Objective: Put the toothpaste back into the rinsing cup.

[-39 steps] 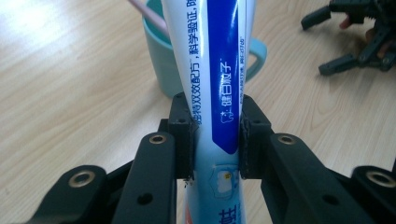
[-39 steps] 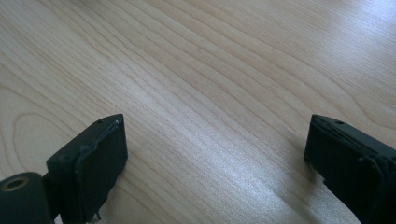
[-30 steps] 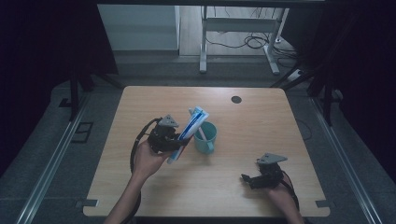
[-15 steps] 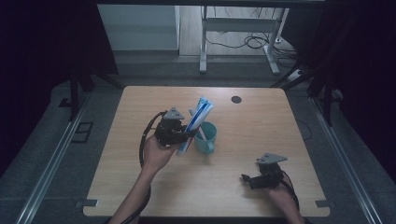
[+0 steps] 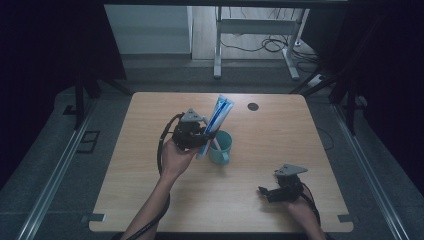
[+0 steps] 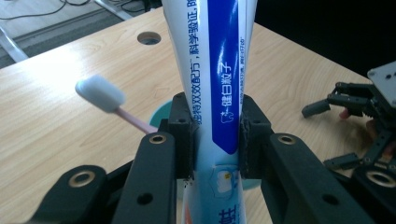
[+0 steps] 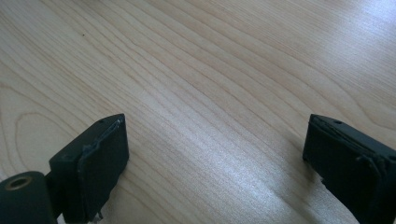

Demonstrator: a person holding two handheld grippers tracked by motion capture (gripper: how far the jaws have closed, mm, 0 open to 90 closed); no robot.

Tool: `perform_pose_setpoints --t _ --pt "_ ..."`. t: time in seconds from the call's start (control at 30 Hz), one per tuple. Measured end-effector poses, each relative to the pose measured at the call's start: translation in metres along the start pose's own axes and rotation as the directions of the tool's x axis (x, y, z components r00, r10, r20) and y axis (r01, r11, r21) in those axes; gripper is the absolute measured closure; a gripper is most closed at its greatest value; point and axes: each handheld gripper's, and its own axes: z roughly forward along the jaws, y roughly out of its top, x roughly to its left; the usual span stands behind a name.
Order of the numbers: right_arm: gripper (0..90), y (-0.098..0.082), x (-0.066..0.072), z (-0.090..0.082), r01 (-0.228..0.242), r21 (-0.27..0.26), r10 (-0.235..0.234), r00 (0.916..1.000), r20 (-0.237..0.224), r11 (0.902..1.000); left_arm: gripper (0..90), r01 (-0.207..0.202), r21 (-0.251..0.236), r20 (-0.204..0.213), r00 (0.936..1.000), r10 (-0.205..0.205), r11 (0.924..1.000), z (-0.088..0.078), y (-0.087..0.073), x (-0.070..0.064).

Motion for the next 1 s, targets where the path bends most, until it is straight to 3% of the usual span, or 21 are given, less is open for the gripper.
perform_pose_setpoints --t 0.37,1.0 --pt "6.6 0.000 0.000 0.000 0.000 0.000 0.000 1.0000 0.000 1.0000 71.6 -0.001 -0.047 -0.023 0.9997 0.000 0.9989 0.010 0.013 0.001" --pt "6.6 0.000 0.000 0.000 0.000 -0.001 0.000 1.0000 -0.001 1.0000 71.5 -0.013 -0.129 -0.036 0.9993 0.008 0.9916 0.033 0.020 0.001"
